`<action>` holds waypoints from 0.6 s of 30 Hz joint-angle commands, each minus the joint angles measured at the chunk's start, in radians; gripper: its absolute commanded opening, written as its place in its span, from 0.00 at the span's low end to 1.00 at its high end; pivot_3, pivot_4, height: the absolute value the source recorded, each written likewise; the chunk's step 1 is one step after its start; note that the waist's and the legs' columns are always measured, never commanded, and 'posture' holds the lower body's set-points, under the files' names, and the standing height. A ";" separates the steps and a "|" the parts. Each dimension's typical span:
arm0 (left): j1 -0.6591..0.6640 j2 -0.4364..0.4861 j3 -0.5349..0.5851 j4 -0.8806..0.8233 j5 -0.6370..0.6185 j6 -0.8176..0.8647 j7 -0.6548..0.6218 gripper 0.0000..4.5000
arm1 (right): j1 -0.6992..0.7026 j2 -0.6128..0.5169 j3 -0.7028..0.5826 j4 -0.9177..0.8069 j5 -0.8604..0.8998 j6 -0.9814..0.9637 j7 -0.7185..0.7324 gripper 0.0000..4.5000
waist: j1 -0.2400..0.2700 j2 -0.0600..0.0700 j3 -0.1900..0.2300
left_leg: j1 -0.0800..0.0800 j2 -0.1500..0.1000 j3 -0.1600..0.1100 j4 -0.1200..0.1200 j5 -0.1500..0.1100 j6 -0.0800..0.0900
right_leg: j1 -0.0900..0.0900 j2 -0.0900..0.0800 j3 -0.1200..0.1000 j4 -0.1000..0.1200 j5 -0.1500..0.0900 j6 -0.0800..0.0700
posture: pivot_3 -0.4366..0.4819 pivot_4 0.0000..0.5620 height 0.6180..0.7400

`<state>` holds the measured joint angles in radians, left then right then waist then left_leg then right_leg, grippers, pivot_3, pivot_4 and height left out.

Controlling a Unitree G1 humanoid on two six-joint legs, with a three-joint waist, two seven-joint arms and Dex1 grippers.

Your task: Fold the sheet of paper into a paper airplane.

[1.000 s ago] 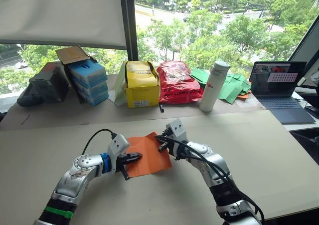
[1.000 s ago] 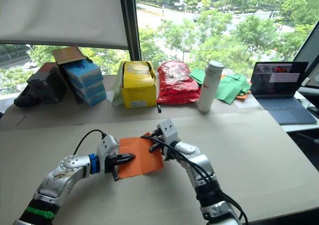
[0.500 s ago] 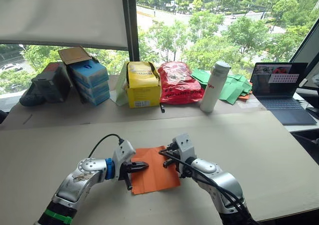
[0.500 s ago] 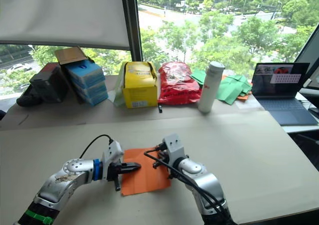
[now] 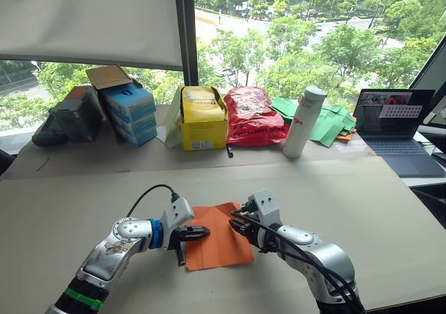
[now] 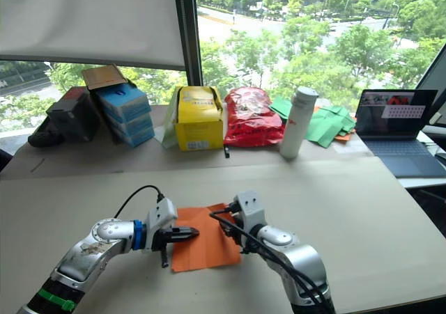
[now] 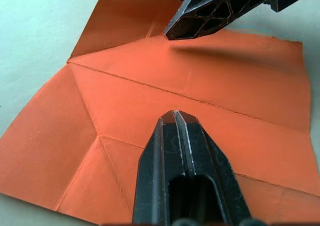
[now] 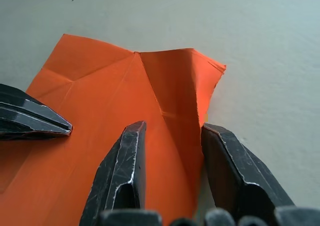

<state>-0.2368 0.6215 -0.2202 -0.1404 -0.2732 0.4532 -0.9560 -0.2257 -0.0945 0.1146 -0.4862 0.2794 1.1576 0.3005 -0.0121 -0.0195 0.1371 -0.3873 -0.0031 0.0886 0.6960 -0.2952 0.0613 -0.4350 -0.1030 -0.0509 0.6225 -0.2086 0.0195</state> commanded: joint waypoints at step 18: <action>0.002 0.007 -0.020 0.033 0.043 -0.010 0.004 0.00 | -0.131 0.112 -0.188 0.296 0.200 -0.201 0.073 0.42 | -0.001 0.000 0.000 | 0.003 0.001 0.000 0.000 0.000 0.000 | 0.003 0.003 0.003 0.001 0.000 0.000 | 0.48 0.27 1.00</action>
<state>-0.2431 0.6192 -0.2273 -0.1287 -0.2614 0.4338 -0.9582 -0.3547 0.0209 -0.0837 -0.1704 0.4553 0.9860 0.3612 -0.0133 -0.0193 0.1372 -0.3839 -0.0024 0.0886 0.6958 -0.2951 0.0611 -0.4320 -0.1003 -0.0481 0.6231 -0.2086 0.0194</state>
